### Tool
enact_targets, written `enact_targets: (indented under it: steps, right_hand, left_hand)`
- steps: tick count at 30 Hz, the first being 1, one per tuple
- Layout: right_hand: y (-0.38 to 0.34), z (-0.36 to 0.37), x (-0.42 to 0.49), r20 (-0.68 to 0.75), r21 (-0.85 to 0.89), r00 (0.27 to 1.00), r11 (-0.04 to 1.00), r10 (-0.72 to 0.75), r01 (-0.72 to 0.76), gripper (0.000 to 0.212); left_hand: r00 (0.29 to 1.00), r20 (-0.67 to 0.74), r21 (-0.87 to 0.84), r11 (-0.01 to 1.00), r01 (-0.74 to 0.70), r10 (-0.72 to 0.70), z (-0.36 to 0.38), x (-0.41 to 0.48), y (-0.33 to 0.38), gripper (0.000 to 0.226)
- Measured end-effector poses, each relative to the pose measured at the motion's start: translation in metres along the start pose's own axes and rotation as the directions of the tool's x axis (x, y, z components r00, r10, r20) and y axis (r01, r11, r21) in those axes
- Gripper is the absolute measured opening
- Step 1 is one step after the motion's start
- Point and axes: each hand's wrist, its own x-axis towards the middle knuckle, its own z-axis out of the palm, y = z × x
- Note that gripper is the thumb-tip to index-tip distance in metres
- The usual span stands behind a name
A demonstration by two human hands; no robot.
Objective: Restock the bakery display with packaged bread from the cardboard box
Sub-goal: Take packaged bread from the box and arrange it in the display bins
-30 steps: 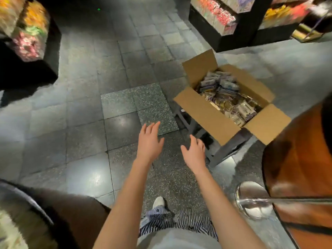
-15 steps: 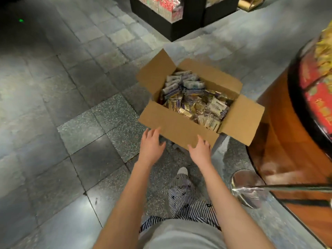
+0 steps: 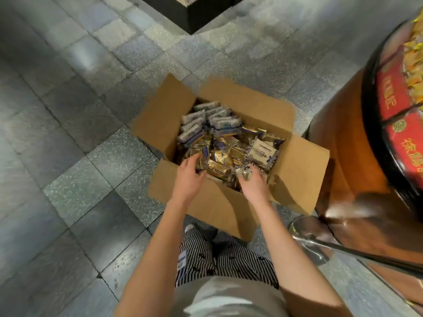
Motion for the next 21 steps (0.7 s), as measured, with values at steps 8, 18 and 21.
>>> enact_targets:
  steps: [8, 18, 21]
  right_hand:
    - [-0.033, 0.018, 0.068, 0.016, 0.077, 0.993, 0.99, 0.119, -0.12, 0.062]
    - [-0.1, 0.046, 0.186, 0.007, 0.116, 0.974, 0.967, 0.226, -0.225, 0.064]
    - [-0.117, 0.052, 0.225, -0.02, 0.119, 0.975, 0.969, 0.22, -0.216, 0.062]
  left_hand:
    - [0.982, 0.13, -0.064, 0.987, 0.146, -0.136, -0.004, 0.087, -0.01, 0.058]
    - [0.899, 0.316, -0.162, 0.916, 0.366, -0.303, -0.014, 0.236, -0.043, 0.059]
    - [0.856, 0.311, -0.226, 0.843, 0.489, -0.413, -0.008, 0.269, -0.06, 0.061]
